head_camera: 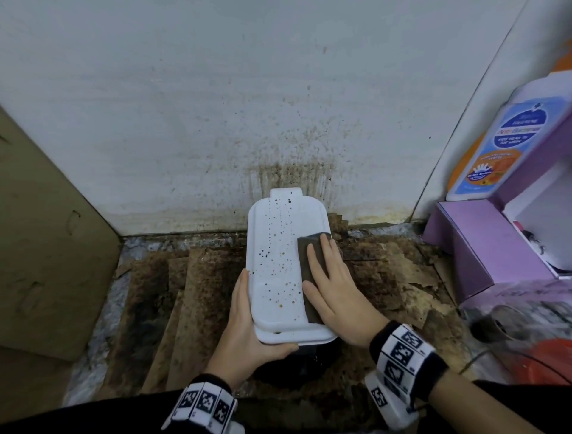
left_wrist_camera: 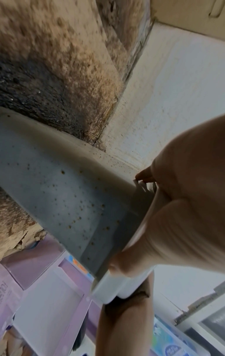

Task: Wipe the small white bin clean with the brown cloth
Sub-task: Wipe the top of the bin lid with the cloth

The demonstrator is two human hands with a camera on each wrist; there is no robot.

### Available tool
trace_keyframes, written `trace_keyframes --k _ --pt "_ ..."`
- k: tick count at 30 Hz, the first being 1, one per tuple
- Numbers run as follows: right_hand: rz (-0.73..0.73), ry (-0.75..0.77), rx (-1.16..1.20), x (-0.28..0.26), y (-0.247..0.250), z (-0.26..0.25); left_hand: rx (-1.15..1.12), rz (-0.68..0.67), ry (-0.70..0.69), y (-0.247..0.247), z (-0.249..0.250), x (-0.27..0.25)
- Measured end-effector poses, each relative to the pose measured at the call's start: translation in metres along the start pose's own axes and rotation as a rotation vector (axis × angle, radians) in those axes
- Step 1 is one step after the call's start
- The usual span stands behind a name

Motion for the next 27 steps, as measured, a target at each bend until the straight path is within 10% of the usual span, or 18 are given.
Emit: trace_keyframes --k 15,27 --pt "-0.11 -0.015 -0.116 0.136 0.043 0.044 -0.038 -0.019 0.013 0.001 0.0 0.002" --pt "0.033 -0.001 -0.08 0.014 0.003 0.01 -0.055 -0.006 -0.007 -0.002 0.0 0.001"
Point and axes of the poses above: each hand's wrist, its own x-axis towards the middle knuckle, its own y-axis out of the back of the hand, z = x × y, the point moved 5 cm from there along x, towards the middle knuckle, and after that the axes turned 1 degree about y, right-handed, at the moved point
